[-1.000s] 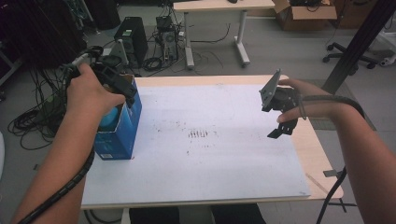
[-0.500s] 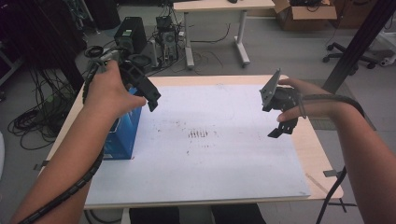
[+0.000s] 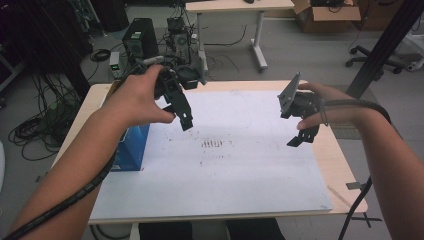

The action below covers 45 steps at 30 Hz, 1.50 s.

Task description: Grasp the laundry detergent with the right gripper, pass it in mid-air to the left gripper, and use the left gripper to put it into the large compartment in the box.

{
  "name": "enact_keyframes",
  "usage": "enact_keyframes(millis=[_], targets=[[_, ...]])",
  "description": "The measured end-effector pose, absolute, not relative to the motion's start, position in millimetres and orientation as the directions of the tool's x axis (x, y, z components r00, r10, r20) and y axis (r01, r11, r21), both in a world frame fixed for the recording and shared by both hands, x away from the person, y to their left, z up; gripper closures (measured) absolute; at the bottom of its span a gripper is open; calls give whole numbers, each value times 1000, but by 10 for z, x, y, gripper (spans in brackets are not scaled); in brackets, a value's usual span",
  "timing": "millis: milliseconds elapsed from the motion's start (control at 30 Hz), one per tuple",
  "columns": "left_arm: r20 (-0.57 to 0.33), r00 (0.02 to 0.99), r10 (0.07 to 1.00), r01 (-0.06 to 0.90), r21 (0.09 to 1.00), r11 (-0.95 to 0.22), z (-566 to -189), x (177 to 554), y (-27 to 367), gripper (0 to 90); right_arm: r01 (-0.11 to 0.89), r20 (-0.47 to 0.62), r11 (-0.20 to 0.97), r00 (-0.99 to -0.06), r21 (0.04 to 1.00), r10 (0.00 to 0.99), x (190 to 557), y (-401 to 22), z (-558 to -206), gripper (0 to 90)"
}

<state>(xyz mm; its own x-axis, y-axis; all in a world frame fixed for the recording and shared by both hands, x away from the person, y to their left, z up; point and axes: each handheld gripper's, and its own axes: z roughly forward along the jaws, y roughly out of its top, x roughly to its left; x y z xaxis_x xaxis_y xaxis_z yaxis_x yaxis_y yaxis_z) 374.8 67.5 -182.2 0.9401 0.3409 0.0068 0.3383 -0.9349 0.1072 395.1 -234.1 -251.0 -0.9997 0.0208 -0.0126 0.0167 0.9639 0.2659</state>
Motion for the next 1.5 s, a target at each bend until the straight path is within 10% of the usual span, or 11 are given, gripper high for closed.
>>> enact_keyframes(millis=[667, 1500], targets=[[-33, 999, 34, 34, 25, -999, -2066, 3572, 384, 2, 24, 8, 977, -1000, 210, 23, 3958, -2283, -2473, 40], [-41, 999, 26, 28, 26, -999, -2103, 3684, 374, 1, 16, 26, 985, -1000, 169, 12, 4046, -2173, -2447, 39]])
